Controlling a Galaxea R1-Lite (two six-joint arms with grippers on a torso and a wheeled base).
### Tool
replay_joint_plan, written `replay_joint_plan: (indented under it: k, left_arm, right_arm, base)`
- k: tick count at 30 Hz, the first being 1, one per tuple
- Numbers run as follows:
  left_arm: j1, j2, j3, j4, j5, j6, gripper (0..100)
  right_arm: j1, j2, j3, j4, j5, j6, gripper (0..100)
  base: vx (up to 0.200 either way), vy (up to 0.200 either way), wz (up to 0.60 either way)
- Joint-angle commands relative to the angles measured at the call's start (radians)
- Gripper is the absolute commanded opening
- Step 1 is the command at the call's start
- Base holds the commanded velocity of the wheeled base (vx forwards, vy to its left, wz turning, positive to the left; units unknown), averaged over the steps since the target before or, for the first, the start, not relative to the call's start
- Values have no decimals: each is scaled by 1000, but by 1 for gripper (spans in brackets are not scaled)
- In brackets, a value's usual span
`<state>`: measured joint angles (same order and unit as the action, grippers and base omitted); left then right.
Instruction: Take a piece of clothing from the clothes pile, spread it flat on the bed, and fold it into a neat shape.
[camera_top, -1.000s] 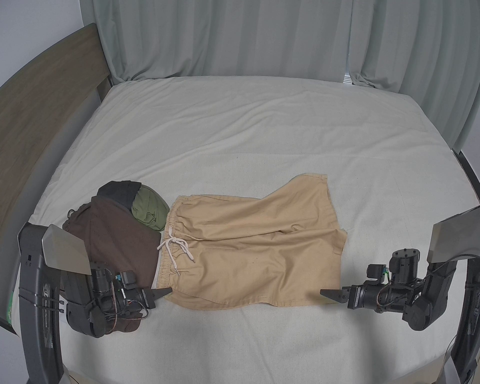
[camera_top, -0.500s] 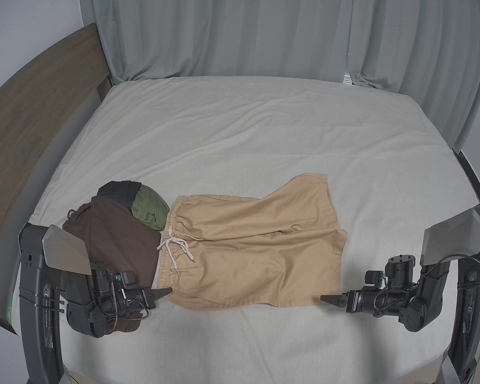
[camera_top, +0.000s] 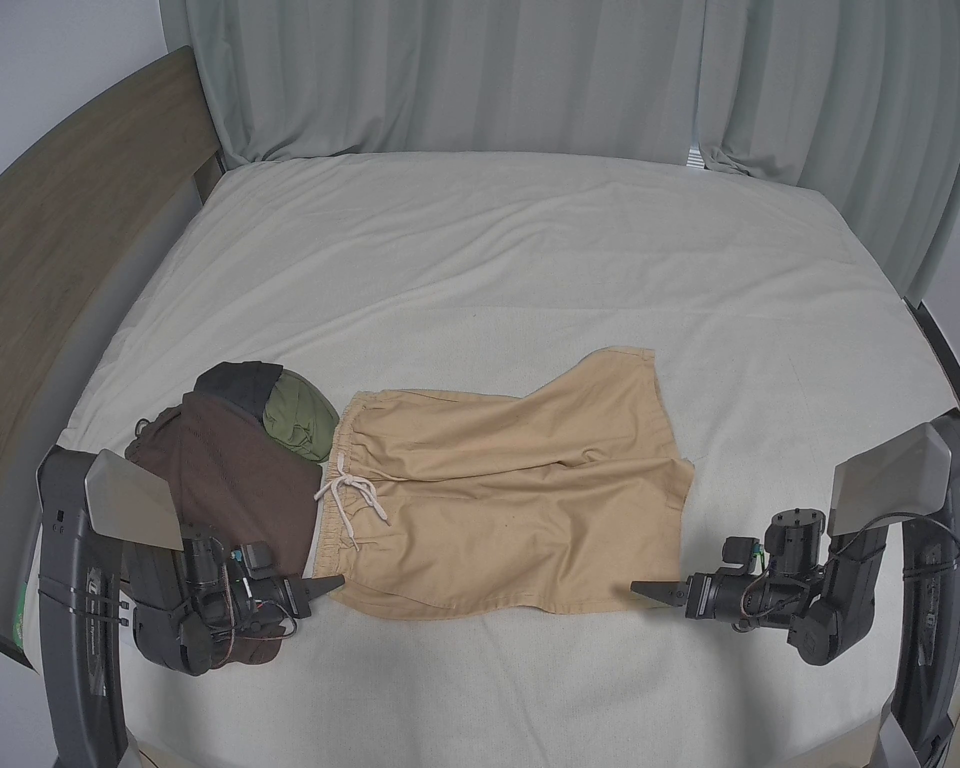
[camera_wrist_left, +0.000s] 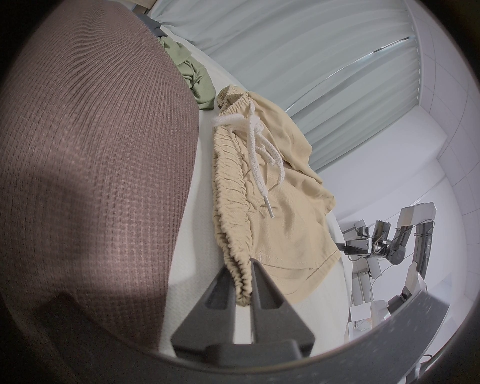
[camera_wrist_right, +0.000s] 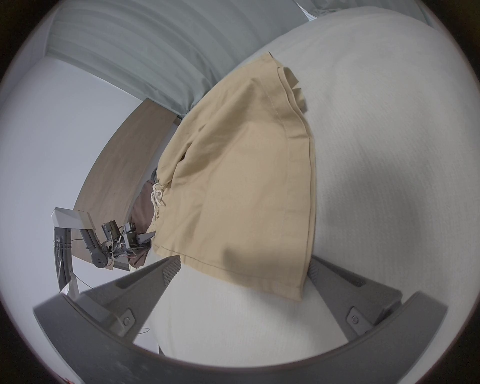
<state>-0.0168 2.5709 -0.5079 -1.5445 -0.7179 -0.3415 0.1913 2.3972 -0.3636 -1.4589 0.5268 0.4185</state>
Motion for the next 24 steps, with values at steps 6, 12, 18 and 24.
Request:
replay_joint_plan:
  k: [6,12,18,24]
  left_arm:
    - [0,0,0,0,0,-1,0]
    - [0,0,-1,0,0,-1,0]
    - [3,-3,-4,-2,-9,7,0]
    - [6,-75,40,-2,-17,9,0]
  right_arm:
    - [-3,57,-1,-49,-1,13,0]
    - [-4,56,5,-47,-1,13,0]
    - [-7,48,11,-44,-1,13,0]
    - [0,-16,89,-44,-1,9,0]
  base:
    - [0,0,0]
    - [0,0,0]
    - [0,0,0]
    - [0,0,0]
